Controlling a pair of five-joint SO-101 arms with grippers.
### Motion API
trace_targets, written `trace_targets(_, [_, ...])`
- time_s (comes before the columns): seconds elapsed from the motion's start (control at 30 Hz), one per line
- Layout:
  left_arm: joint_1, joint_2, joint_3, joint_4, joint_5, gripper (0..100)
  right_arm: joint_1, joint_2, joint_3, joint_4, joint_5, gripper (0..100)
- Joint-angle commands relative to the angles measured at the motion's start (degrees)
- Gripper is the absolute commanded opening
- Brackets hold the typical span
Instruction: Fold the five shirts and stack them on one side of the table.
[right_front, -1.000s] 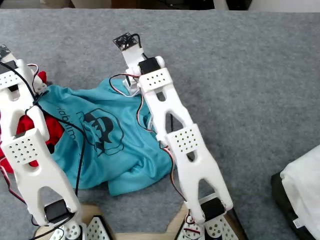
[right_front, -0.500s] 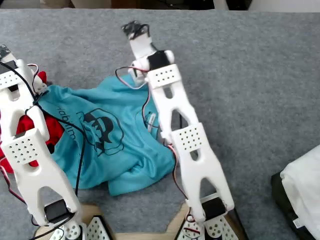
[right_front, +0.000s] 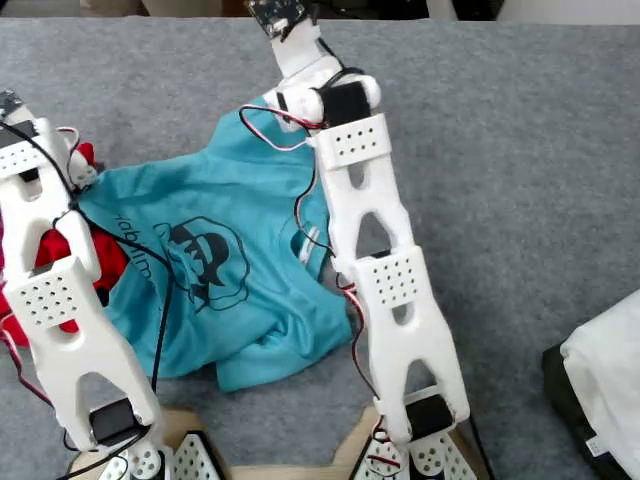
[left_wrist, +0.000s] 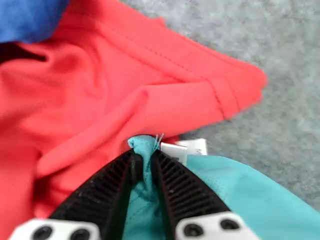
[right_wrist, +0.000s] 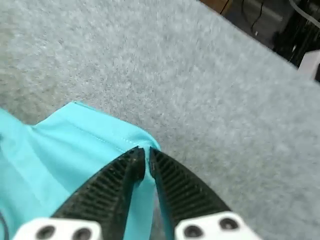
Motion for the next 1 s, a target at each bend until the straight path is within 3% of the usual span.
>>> trace_targets(0.0, [2.02,-5.85,-6.95,4.40,0.79,2,-1.54,-12.44,-3.30,4.48,5.01,0.9])
trace_targets(0.1, [3.87,-10.33,-13.10,8.44,2.73,2,-1.63,-20.97,-3.30,8.70,8.70,0.7])
trace_targets(0.4, [10.90,-22.99,-34.81,25.76,2.90,2,7.78,-44.44,-2.51,14.15,10.73,0.6])
trace_targets(0.7, [11.69,-43.12,-35.25,26.20,2.37,2,20.97,-62.37,-2.59,15.30,17.85,0.6])
trace_targets(0.97, [11.69,-59.74,-35.34,25.93,-1.23,2,36.62,-73.63,-3.21,13.89,14.59,0.7])
